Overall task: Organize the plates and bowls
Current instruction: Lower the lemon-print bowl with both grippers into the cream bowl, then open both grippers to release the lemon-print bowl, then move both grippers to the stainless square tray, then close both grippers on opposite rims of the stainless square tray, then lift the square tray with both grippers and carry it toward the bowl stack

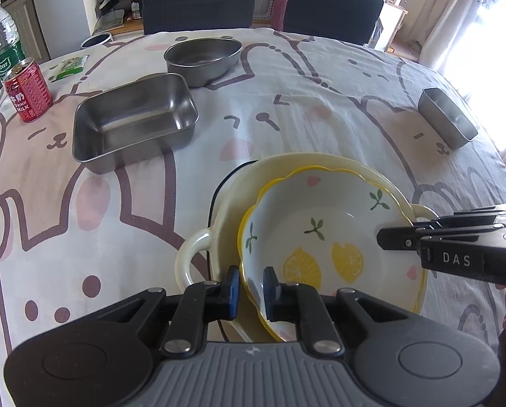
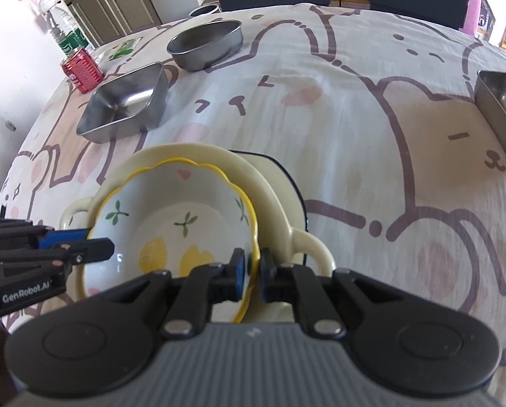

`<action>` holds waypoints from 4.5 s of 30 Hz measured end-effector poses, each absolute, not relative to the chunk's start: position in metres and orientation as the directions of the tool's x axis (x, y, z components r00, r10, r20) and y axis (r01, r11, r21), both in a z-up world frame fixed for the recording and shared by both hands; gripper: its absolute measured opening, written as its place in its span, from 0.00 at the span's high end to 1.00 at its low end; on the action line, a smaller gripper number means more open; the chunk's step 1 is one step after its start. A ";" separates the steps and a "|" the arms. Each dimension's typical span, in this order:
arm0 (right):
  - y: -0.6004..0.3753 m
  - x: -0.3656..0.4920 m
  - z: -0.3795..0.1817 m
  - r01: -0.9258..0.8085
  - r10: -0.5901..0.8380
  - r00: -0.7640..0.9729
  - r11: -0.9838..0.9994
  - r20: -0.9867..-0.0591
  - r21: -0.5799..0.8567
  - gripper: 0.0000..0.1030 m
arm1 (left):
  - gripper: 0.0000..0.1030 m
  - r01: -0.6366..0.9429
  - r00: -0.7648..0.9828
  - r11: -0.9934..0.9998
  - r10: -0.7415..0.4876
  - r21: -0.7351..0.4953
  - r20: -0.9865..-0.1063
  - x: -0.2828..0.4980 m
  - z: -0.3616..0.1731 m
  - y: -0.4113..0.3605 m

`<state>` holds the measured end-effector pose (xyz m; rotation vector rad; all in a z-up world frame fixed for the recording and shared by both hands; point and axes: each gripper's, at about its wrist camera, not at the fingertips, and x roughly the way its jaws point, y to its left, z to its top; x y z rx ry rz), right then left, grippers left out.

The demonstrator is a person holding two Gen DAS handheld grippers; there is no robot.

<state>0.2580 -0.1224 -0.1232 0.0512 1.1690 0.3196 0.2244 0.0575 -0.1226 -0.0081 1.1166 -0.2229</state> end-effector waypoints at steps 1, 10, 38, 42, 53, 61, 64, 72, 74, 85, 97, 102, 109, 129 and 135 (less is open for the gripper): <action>-0.122 0.258 -0.123 -0.224 0.273 0.352 0.953 -0.895 0.203 0.90 | 0.85 0.174 0.419 0.978 -0.182 -0.118 -0.889 0.224 -0.123 0.057; -0.122 0.255 -0.120 -0.234 0.283 0.349 0.950 -0.894 0.209 0.81 | 0.84 0.178 0.416 0.978 -0.176 -0.111 -0.892 0.223 -0.122 0.057; -0.141 0.227 -0.088 -0.271 0.296 0.436 0.944 -0.850 0.190 0.59 | 0.58 0.169 0.443 0.980 -0.172 -0.107 -0.880 0.206 -0.100 0.059; -0.143 0.222 -0.083 -0.284 0.308 0.456 0.939 -0.835 0.191 0.53 | 0.37 0.160 0.481 0.981 -0.178 -0.113 -0.859 0.201 -0.091 0.064; -0.149 0.225 -0.062 -0.294 0.332 0.602 0.938 -0.726 0.185 0.00 | 0.00 0.054 0.633 0.993 -0.112 -0.101 -0.766 0.208 -0.065 0.099; -0.116 0.272 -0.055 -0.294 0.335 0.650 0.938 -0.682 0.181 0.00 | 0.00 -0.115 0.665 0.985 -0.022 -0.131 -0.747 0.245 -0.062 0.146; -0.098 0.296 -0.056 -0.295 0.332 0.663 0.939 -0.671 0.173 0.00 | 0.00 -0.176 0.686 0.978 0.041 -0.112 -0.727 0.262 -0.064 0.162; -0.052 0.364 -0.079 -0.306 0.382 0.599 0.921 -0.704 0.240 0.14 | 0.14 -0.210 0.667 0.973 0.070 -0.097 -0.742 0.310 -0.094 0.184; -0.043 0.377 -0.088 -0.308 0.391 0.575 0.917 -0.718 0.253 0.23 | 0.23 -0.214 0.650 0.969 0.048 -0.122 -0.759 0.321 -0.103 0.188; -0.010 0.412 -0.132 -0.299 0.480 0.449 0.876 -0.754 0.379 0.49 | 0.46 -0.280 0.579 0.947 0.034 -0.160 -0.815 0.353 -0.142 0.201; 0.005 0.426 -0.144 -0.306 0.512 0.447 0.858 -0.733 0.412 0.80 | 0.85 -0.272 0.564 0.949 0.023 -0.159 -0.826 0.363 -0.152 0.203; 0.006 0.427 -0.147 -0.306 0.519 0.424 0.853 -0.742 0.422 0.90 | 0.98 -0.242 0.557 0.958 0.004 -0.157 -0.831 0.364 -0.153 0.198; 0.003 0.417 -0.135 -0.325 0.496 0.457 0.866 -0.738 0.380 0.92 | 0.98 -0.219 0.593 0.962 -0.003 -0.164 -0.806 0.354 -0.127 0.189; -0.113 0.308 -0.024 -0.311 0.428 0.656 0.904 -0.622 0.293 0.91 | 0.97 -0.029 0.747 0.972 -0.135 -0.235 -0.650 0.259 -0.020 0.075; -0.163 0.270 -0.007 -0.255 0.388 0.700 0.920 -0.600 0.297 0.91 | 0.97 0.043 0.757 0.966 -0.199 -0.256 -0.623 0.233 -0.009 0.034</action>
